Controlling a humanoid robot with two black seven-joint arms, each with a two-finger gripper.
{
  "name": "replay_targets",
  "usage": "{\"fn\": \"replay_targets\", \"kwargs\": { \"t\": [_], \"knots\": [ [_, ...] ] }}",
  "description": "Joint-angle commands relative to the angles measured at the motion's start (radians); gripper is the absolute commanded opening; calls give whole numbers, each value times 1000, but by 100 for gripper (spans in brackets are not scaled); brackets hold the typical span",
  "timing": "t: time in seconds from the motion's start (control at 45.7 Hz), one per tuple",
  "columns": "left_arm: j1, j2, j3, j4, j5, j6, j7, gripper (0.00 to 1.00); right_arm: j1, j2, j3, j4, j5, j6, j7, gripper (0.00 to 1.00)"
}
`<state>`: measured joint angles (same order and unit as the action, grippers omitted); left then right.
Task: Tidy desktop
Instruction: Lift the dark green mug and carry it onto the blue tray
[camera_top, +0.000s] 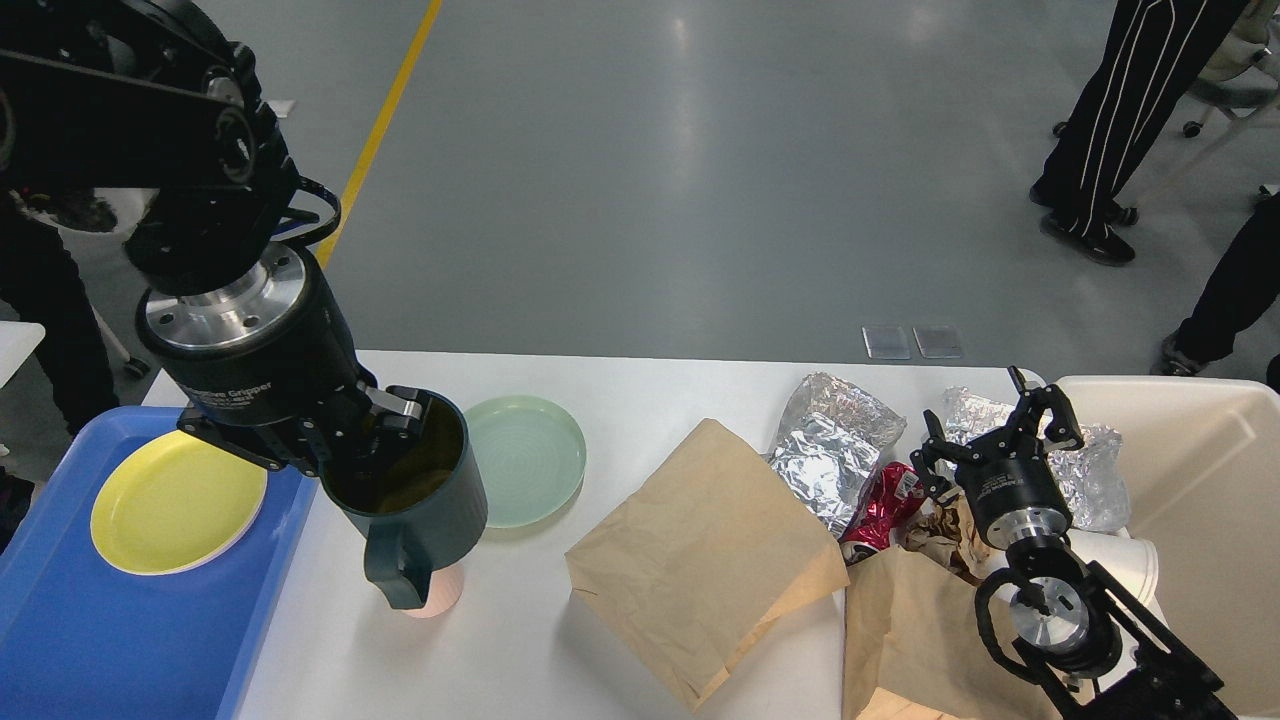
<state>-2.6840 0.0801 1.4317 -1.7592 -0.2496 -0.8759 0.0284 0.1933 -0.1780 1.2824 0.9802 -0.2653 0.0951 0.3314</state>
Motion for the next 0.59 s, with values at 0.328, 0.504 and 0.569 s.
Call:
{"fn": "replay_targets", "kwargs": {
  "t": [0.328, 0.504, 0.569],
  "knots": [
    [421, 507, 101, 112, 427, 230, 1, 0, 0, 0, 0, 0, 0, 0, 0, 100],
    [634, 723, 67, 296, 591, 230, 5, 0, 0, 0, 0, 0, 0, 0, 0, 100],
    [725, 774, 17, 375, 636, 229, 5, 0, 0, 0, 0, 0, 0, 0, 0, 100]
  ]
}}
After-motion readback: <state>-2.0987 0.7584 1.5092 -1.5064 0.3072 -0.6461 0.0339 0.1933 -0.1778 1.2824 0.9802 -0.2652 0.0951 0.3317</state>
